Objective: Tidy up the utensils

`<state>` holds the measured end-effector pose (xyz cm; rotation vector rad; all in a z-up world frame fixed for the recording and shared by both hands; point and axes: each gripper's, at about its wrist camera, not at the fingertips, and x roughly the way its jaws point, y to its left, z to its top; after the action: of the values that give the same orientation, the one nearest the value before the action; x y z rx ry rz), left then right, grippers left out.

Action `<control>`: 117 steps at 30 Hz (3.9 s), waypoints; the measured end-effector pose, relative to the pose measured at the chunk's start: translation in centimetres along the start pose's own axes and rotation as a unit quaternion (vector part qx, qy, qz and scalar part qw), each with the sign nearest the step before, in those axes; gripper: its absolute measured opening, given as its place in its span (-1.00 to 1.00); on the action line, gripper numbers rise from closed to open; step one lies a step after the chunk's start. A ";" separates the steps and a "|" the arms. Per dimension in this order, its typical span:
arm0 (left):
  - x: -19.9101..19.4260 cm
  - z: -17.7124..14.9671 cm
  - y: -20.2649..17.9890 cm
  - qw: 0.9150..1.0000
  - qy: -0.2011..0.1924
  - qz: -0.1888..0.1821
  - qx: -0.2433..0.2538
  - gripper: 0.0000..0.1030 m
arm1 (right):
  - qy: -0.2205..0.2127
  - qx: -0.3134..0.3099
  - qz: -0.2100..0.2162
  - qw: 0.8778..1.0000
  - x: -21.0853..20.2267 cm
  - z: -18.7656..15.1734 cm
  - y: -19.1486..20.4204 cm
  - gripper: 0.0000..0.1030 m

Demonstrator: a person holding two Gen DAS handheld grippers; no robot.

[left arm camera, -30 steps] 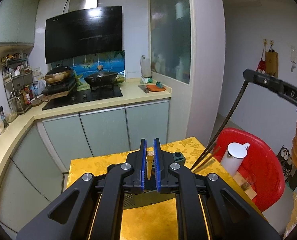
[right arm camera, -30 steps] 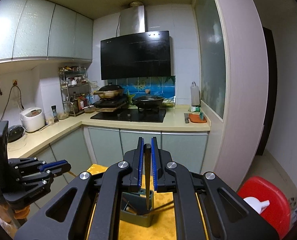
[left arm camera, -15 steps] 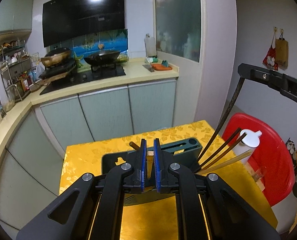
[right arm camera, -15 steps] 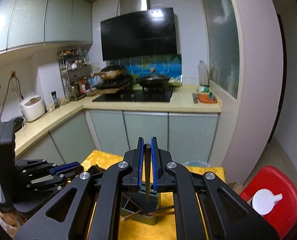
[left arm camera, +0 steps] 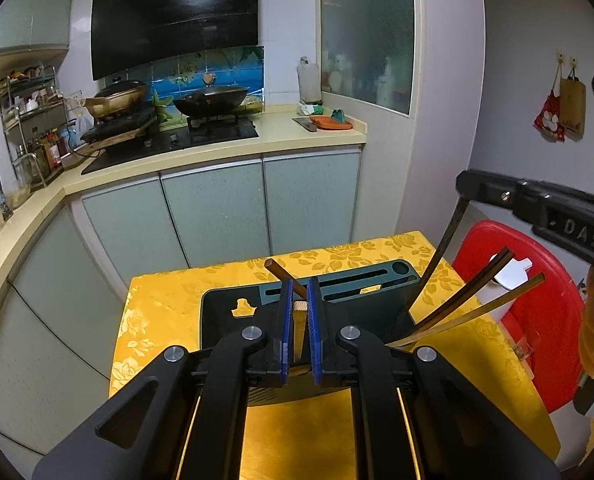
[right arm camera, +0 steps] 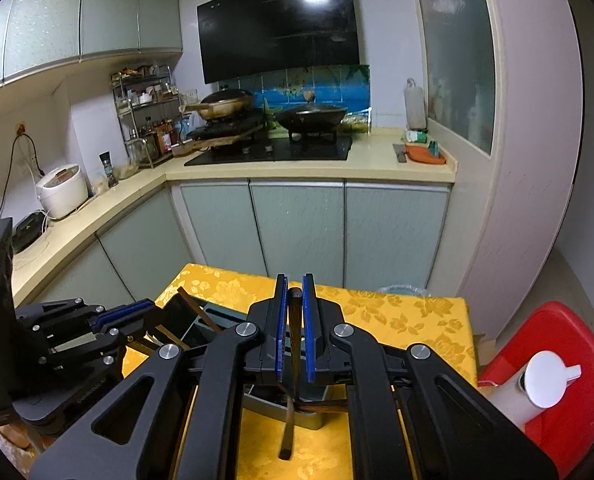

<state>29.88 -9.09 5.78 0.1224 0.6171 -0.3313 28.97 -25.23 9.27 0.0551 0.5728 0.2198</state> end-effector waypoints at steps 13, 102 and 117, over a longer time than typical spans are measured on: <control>-2.9 0.2 0.1 0.999 -0.048 0.008 -0.005 0.55 | -0.018 0.028 -0.007 0.999 -1.7 0.3 -0.2 0.03; -15.2 -19.8 1.3 0.985 -0.077 0.113 -0.105 0.83 | -0.063 0.031 -0.092 0.993 -12.1 -20.7 7.7 0.87; -15.9 -21.0 1.5 0.985 -0.074 0.120 -0.104 0.83 | -0.058 0.026 -0.084 0.994 -12.1 -21.4 8.2 0.87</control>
<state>6.74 0.97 -1.90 -0.0286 0.4802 -0.0408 5.89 -20.09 -1.39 0.0691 0.4649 0.0387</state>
